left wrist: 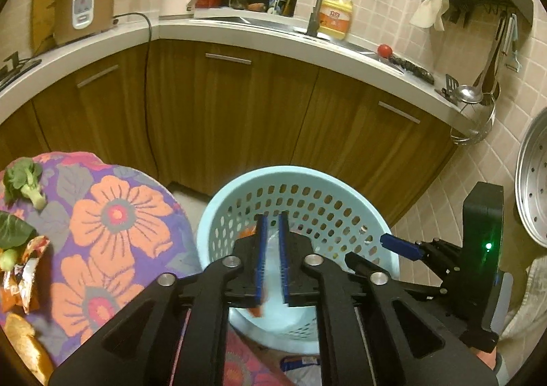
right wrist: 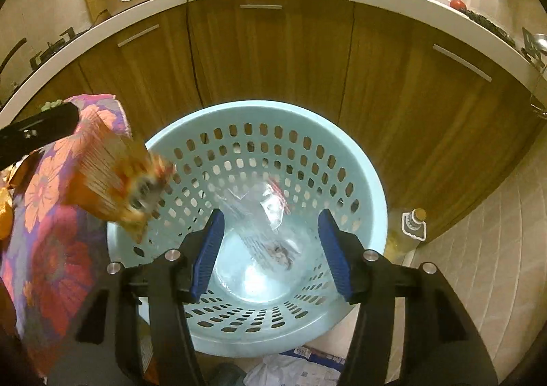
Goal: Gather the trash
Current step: 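Carry both bags over the blue basket and open both tools to drop them, then grasp the plastic bottle with the left tool while the right tool grasps the bread crust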
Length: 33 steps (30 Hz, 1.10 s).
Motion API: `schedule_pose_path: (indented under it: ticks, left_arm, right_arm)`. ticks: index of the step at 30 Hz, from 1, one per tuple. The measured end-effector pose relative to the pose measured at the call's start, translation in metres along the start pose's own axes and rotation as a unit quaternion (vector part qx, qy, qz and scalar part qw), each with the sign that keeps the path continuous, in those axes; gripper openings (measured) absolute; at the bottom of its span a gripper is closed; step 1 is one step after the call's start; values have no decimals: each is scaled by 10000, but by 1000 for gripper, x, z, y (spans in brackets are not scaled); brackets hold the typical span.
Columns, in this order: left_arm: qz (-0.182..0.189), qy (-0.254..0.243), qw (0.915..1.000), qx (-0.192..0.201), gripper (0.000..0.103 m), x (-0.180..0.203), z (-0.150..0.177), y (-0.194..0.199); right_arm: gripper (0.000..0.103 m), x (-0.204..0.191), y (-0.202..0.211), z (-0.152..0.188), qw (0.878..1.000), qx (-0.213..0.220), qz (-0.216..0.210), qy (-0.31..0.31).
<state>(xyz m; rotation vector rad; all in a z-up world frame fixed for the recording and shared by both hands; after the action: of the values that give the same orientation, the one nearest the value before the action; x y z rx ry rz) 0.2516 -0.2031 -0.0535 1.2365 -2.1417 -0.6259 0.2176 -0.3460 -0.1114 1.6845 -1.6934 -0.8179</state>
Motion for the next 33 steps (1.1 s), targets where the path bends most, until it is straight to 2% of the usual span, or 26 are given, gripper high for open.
schedule_pose_path:
  ticks: [3,9,16,21,25,30,33]
  left_arm:
    - [22,-5,10000,87,35,0,1,6]
    - [46,50,9998,202,36,-1,3,20]
    - [0,175,9984,538,38,-8,12,62]
    - [-221,210,9952,932,49,-17,20,109]
    - [-424,276,9914,1208,55,-29,26,145]
    - [-787,397,9843,1528,65,-57,41,198]
    - [-1136,498,9776,1698,69,-83,52,233]
  right_arm:
    - [53,2,4,1,10000,41,-17,-72]
    - [53,8,22,-6,9996,246,43,-142]
    - [53,-8,54,-13,9981,594,-150,-78]
    - [53,-36,81,-16,9951,934,-313,123]
    - [53,-65,97,-14,9920,1076,-600,274]
    - [53,-112,109,-8,9875,1130,-905,618]
    - [53,-143,117,-4,9837,1155,-1091,842]
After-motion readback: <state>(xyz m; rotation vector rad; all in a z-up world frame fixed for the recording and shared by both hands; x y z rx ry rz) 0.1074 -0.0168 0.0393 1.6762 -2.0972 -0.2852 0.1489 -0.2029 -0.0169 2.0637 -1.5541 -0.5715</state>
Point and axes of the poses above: each gripper's, at about its wrist camera, not at the fingertips, and y roughly against the way its jaws point, x to its right, z to its underside, the point moved 7 cm from there along -y, roughly the way its jaws point, and after that the axes turned 6 degrees about z, right-handed, at the moved point
